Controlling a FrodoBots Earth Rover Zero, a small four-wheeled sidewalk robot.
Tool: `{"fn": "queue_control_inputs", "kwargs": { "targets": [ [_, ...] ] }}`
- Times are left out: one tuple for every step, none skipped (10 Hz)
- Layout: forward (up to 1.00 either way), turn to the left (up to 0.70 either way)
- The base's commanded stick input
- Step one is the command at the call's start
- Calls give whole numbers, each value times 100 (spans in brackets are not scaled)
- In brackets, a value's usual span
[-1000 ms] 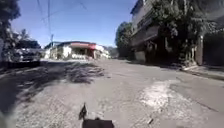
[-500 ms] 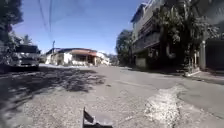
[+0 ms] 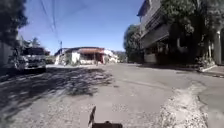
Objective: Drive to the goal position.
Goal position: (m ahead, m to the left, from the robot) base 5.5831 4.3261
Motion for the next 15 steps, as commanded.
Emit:
{"fn": "queue_control_inputs", "kwargs": {
  "targets": [
    [70, 33],
    [70, 29],
    [70, 26],
    [70, 22],
    [70, 18],
    [70, 13],
    [70, 1],
    [70, 0],
    [70, 0],
    [70, 0],
    [70, 0],
    [70, 0],
    [70, 0],
    [70, 0],
    [70, 0]
  ]
}}
